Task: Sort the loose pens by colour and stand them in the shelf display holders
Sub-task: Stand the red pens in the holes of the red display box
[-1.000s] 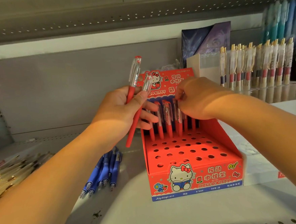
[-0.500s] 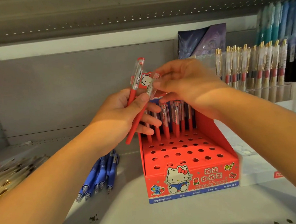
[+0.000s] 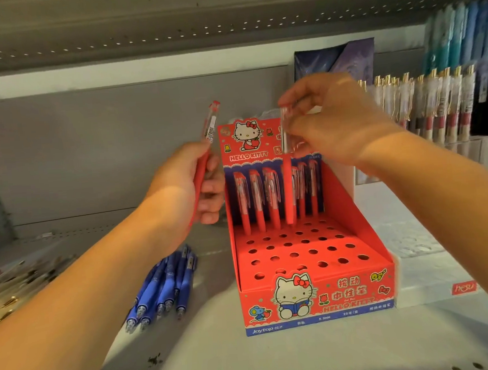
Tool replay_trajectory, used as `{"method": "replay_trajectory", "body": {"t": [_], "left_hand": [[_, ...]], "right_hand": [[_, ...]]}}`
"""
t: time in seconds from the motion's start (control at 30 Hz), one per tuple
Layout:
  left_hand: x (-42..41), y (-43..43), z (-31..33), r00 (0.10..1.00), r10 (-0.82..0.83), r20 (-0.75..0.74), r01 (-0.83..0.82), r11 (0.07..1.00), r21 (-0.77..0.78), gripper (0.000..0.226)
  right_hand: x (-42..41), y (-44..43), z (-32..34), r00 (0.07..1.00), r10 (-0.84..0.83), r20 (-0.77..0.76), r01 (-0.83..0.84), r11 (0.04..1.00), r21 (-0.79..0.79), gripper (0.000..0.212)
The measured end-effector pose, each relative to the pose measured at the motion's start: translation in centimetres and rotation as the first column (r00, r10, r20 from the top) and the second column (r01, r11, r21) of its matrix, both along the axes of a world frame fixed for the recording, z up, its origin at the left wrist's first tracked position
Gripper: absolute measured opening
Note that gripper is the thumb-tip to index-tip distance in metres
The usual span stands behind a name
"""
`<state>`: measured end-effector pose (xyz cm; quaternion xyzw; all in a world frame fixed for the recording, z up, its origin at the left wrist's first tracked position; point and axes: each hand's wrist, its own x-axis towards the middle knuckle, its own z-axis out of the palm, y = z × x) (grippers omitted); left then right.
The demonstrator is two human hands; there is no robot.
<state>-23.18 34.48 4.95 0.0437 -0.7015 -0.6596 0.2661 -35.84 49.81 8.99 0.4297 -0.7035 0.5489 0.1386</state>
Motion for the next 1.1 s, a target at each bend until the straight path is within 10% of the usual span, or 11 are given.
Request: {"method": "replay_trajectory", "body": {"t": [0.13, 0.53, 0.93, 1.1], "left_hand": [[0.5, -0.2, 0.0, 0.999, -0.018, -0.048, 0.018, 1.000, -0.005, 0.024], [-0.7, 0.0, -0.5, 0.985, 0.122, -0.122, -0.145, 0.969, -0.201, 0.024], [-0.7, -0.5, -0.9, 0.987, 0.060, -0.152, -0.099, 0.958, -0.269, 0.024], [-0.6, -0.4, -1.0, 0.990, 0.027, -0.141, -0.061, 0.967, -0.245, 0.021]], "right_hand": [[-0.4, -0.1, -0.8, 0.946, -0.203, -0.252, 0.252, 0.951, 0.180, 0.027], [0.2, 0.1, -0.8, 0.948, -0.228, -0.224, 0.295, 0.894, 0.337, 0.030], [1.0, 0.3, -1.1, 0.857, -0.267, -0.442, 0.506, 0.598, 0.621, 0.032], [1.3, -0.2, -0.1, 0.958, -0.204, -0.203, 0.245, 0.949, 0.200, 0.019]]}}
